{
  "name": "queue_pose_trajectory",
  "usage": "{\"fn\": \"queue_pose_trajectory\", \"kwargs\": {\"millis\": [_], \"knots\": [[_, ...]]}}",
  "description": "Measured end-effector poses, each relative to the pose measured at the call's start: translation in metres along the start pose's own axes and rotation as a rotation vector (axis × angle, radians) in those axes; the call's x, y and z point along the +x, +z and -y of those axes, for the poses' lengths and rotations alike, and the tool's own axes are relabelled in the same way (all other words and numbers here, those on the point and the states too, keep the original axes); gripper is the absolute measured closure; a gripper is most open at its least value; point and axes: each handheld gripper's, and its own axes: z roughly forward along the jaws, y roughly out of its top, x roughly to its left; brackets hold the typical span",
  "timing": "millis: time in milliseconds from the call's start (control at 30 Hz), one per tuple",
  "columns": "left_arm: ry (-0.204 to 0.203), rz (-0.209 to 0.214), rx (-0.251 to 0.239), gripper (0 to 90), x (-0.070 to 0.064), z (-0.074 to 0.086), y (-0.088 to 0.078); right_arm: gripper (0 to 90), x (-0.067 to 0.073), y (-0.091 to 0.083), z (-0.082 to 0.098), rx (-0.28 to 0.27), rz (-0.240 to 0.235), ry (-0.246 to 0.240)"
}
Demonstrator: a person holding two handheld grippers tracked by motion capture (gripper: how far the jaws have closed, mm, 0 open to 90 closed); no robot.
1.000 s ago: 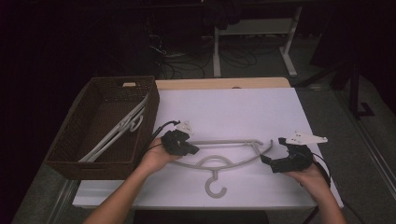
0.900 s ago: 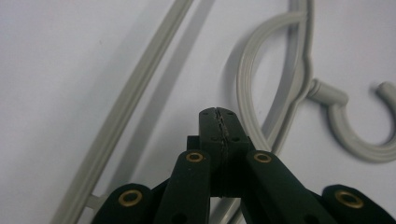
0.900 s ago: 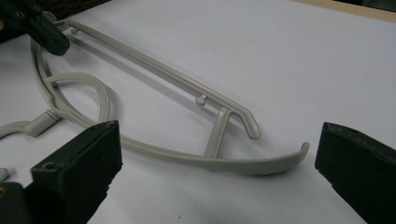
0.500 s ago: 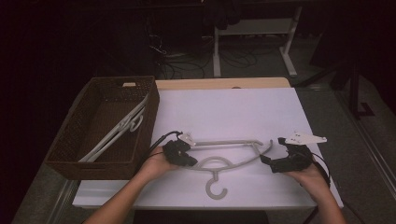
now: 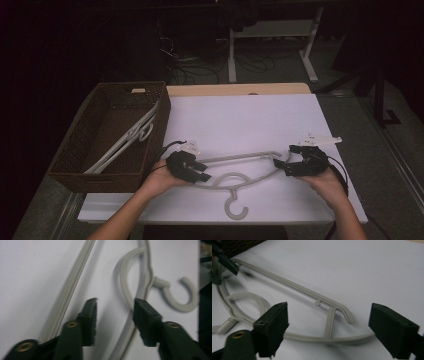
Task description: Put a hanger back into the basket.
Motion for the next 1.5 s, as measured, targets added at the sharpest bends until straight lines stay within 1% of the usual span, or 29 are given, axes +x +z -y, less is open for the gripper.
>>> {"fn": "queue_pose_trajectory", "kwargs": {"millis": [67,100,133,200,267,367,400,467,500,600,667,800,867,900,1000,1033,1133,1167,1233,1300,1367,1500], "knots": [[0.010,0.014,-0.010,44.8,-0.002,0.001,-0.002,29.2,0.000,0.007,-0.006,0.018,0.005,0.003],[0.015,0.018,-0.012,41.7,-0.003,0.002,-0.003,35.0,0.000,0.010,-0.008,0.020,0.009,-0.009],[0.024,0.032,-0.015,39.4,-0.003,0.003,-0.003,42.1,0.001,0.012,-0.010,0.023,0.013,-0.013],[0.041,0.043,-0.017,35.5,-0.005,0.003,-0.003,53.3,0.002,0.020,-0.015,0.049,0.016,-0.006],[0.049,0.049,-0.020,32.9,-0.006,0.004,-0.002,65.2,0.002,0.028,-0.020,0.072,0.025,-0.002],[0.051,0.054,-0.022,31.1,-0.006,0.004,-0.001,78.1,0.002,0.039,-0.025,0.107,0.033,-0.005],[0.054,0.054,-0.019,30.6,-0.006,0.004,-0.001,81.0,0.001,0.043,-0.027,0.122,0.044,0.002],[0.056,0.052,-0.016,30.6,-0.006,0.004,-0.001,86.1,0.000,0.050,-0.029,0.139,0.050,0.000],[0.058,0.052,-0.014,30.5,-0.006,0.004,-0.001,88.3,-0.001,0.053,-0.029,0.150,0.061,-0.010],[0.061,0.053,-0.009,30.6,-0.006,0.004,0.000,88.9,-0.002,0.061,-0.029,0.180,0.069,-0.007],[0.064,0.054,-0.004,30.6,-0.006,0.005,0.002,89.0,-0.002,0.066,-0.027,0.204,0.084,-0.017],[0.075,0.064,0.011,30.6,-0.007,0.005,0.005,89.0,-0.003,0.067,-0.025,0.199,0.086,0.001],[0.086,0.063,0.021,30.8,-0.007,0.005,0.007,89.0,-0.004,0.067,-0.025,0.210,0.087,0.005],[0.087,0.066,0.026,30.9,-0.006,0.005,0.008,89.0,-0.004,0.067,-0.024,0.212,0.090,0.015],[0.098,0.071,0.038,31.5,-0.007,0.005,0.010,89.1,-0.004,0.069,-0.025,0.220,0.098,0.018],[0.107,0.077,0.044,31.8,-0.007,0.005,0.012,89.2,-0.003,0.070,-0.025,0.225,0.101,0.020],[0.137,0.076,0.074,33.3,-0.008,0.005,0.015,89.2,-0.002,0.073,-0.026,0.235,0.116,0.015],[0.142,0.076,0.079,34.6,-0.009,0.005,0.017,89.3,-0.002,0.073,-0.026,0.236,0.118,0.017],[0.169,0.072,0.105,37.8,-0.010,0.004,0.020,89.3,-0.002,0.074,-0.026,0.238,0.119,0.013],[0.187,0.075,0.115,44.3,-0.011,0.004,0.022,89.3,-0.002,0.074,-0.026,0.240,0.119,0.017],[0.214,0.079,0.137,49.8,-0.012,0.002,0.025,89.3,-0.003,0.075,-0.026,0.240,0.121,0.017],[0.251,0.067,0.161,59.6,-0.015,-0.001,0.030,89.3,-0.003,0.076,-0.025,0.239,0.120,0.019]]}}
